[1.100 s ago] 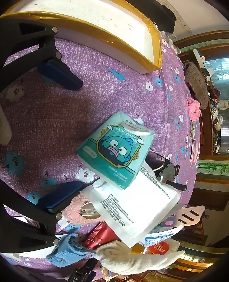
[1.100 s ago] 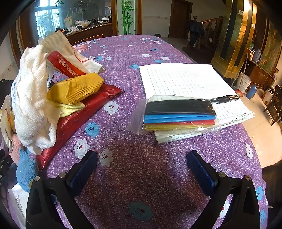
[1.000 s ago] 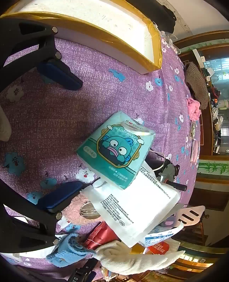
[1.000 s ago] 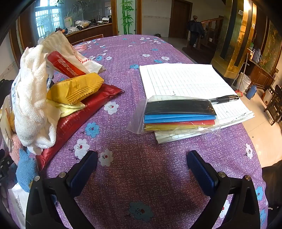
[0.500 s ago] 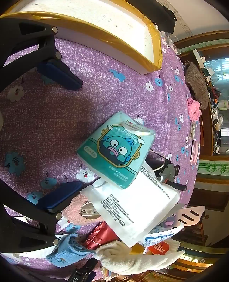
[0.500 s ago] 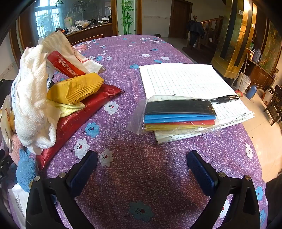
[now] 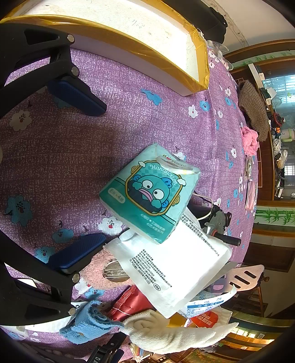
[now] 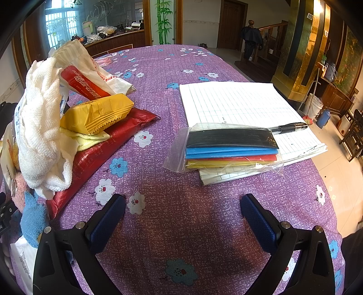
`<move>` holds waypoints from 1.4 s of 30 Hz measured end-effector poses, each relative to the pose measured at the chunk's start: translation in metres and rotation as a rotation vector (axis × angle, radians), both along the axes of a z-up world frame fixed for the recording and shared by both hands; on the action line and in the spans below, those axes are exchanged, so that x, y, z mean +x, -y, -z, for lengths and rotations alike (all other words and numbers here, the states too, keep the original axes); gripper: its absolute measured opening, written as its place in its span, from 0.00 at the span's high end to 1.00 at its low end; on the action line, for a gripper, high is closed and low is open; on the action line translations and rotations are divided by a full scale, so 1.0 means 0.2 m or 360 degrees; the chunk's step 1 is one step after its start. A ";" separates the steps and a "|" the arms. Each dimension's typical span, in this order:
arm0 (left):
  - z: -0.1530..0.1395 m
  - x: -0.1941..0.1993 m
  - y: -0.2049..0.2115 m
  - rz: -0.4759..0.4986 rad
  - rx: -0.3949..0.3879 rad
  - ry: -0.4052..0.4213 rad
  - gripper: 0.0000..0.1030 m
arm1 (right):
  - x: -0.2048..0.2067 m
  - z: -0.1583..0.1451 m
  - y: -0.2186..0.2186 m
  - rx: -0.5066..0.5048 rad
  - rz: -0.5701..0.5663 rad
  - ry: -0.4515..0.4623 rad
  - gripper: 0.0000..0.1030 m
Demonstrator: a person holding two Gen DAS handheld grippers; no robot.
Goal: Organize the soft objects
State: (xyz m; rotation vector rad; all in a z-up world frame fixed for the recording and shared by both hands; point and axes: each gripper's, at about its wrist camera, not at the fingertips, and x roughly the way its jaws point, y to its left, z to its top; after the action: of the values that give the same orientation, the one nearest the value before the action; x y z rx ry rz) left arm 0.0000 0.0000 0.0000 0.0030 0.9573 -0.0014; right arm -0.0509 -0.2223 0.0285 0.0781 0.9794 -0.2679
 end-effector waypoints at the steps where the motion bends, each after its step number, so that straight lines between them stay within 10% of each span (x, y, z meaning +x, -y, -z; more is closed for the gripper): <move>1: 0.00 0.00 0.00 0.0000 0.0000 0.0000 0.00 | 0.00 0.00 0.00 0.0001 0.0000 0.0000 0.01; 21: -0.02 -0.02 -0.01 0.0045 0.0000 -0.0074 0.00 | 0.06 -0.01 0.01 0.0018 0.0030 -0.0097 0.01; 27: -0.23 -0.18 -0.10 0.0016 -0.0092 0.0235 0.00 | 0.00 -0.04 -0.01 -0.0069 0.0077 -0.0060 0.01; 34: -0.56 -0.51 -0.21 -0.0032 -0.0021 0.0783 0.00 | -0.25 -0.28 -0.10 -0.0271 0.0223 0.0325 0.01; 42: -0.58 -0.56 -0.23 -0.0073 -0.0046 0.0831 0.00 | -0.56 -0.48 -0.36 -0.0580 0.0244 0.0691 0.01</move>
State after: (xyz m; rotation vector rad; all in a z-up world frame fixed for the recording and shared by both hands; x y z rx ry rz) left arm -0.1123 0.0463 0.1151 -0.0434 0.4349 0.0269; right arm -0.1621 -0.1493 0.1254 -0.1187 0.4830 -0.5418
